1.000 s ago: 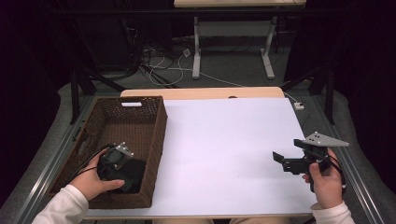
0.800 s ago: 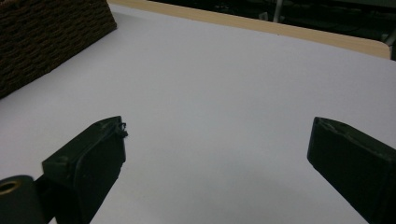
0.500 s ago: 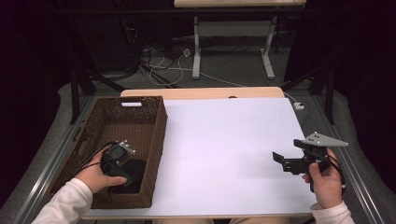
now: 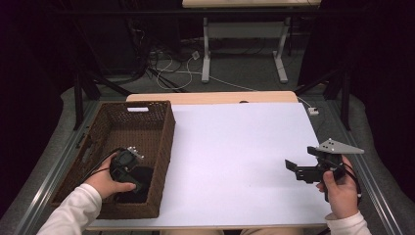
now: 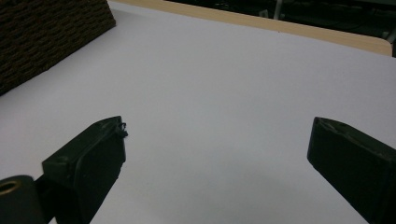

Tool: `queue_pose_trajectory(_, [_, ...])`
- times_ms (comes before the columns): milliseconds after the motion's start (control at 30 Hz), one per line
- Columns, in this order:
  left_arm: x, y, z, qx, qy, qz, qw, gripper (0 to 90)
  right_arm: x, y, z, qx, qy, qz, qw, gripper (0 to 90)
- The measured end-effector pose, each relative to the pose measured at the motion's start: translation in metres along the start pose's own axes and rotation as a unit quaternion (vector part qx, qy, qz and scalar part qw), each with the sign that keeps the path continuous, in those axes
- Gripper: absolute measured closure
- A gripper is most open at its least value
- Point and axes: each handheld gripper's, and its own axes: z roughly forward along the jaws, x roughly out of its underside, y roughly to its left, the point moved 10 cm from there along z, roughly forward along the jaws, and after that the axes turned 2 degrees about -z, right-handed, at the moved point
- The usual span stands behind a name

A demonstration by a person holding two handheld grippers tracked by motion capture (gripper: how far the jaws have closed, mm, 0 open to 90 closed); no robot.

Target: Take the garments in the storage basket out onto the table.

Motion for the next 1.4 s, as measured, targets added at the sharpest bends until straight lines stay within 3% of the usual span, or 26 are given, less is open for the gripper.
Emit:
queue_pose_trajectory(100, [-0.001, 0.000, 0.003, 0.003, -0.001, 0.008, 1.0000, 0.0, 0.000, 0.000, 0.000, 0.000, -0.001, 0.001, 1.0000, 3.7])
queue_pose_trajectory(367, [0.000, 0.000, 0.009, 0.010, -0.005, 0.002, 0.9999, 0.0, 0.001, 0.000, 0.001, 0.000, 0.000, -0.001, 1.0000, 3.7])
queue_pose_trajectory(900, [0.004, 0.004, 0.017, 0.000, 0.005, -0.007, 1.0000, 0.2, 0.002, -0.001, 0.001, 0.001, 0.001, 0.001, 1.0000, 3.7])
queue_pose_trajectory(967, [0.004, 0.003, 0.018, 0.005, 0.005, -0.014, 0.9999, 2.3, 0.001, -0.001, 0.001, 0.002, 0.000, 0.003, 1.0000, 3.7])
queue_pose_trajectory(1300, [0.005, 0.002, 0.018, 0.012, 0.005, -0.007, 0.9999, 9.0, 0.002, -0.001, 0.001, 0.001, 0.002, 0.004, 1.0000, 3.7])
queue_pose_trajectory(1400, [0.005, 0.000, 0.019, 0.019, 0.003, -0.016, 0.9997, 10.2, 0.002, -0.002, 0.001, 0.001, 0.003, 0.001, 1.0000, 3.7])
